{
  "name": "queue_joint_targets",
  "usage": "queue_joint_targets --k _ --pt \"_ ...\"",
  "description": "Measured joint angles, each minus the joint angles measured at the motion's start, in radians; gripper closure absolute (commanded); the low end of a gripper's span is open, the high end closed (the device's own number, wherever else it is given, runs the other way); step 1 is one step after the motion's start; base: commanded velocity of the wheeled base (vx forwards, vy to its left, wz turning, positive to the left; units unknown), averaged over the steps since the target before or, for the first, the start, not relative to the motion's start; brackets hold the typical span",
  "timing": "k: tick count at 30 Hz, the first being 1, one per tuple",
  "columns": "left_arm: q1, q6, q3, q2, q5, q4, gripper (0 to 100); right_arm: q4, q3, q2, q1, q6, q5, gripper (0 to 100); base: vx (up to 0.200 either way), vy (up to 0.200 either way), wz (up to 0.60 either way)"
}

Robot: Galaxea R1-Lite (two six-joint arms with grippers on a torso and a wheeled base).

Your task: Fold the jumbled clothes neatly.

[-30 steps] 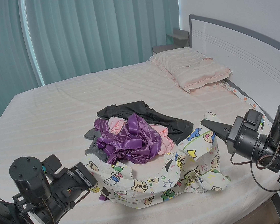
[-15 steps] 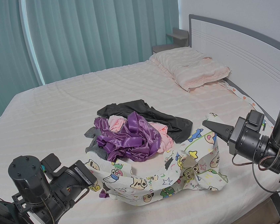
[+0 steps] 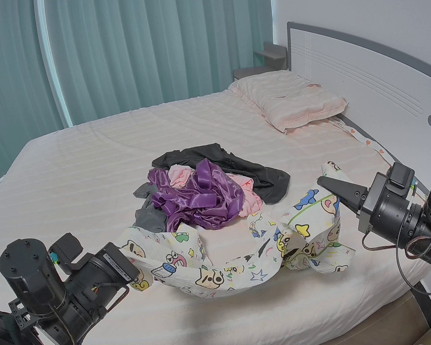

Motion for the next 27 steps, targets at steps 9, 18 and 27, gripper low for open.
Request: queue_joint_targets --k 9,18,27 --pt "0.004 -0.001 0.017 -0.027 -0.001 0.001 100 0.000 -0.001 -0.001 0.000 0.000 0.000 100 0.000 0.133 0.00" --pt "0.003 -0.001 0.023 -0.043 0.000 0.001 100 0.000 -0.001 -0.003 -0.001 0.001 -0.001 100 0.000 0.200 0.00" --pt "0.002 0.000 0.028 -0.047 0.000 0.002 100 0.000 -0.005 -0.003 -0.011 0.001 -0.001 100 0.000 0.200 0.00"
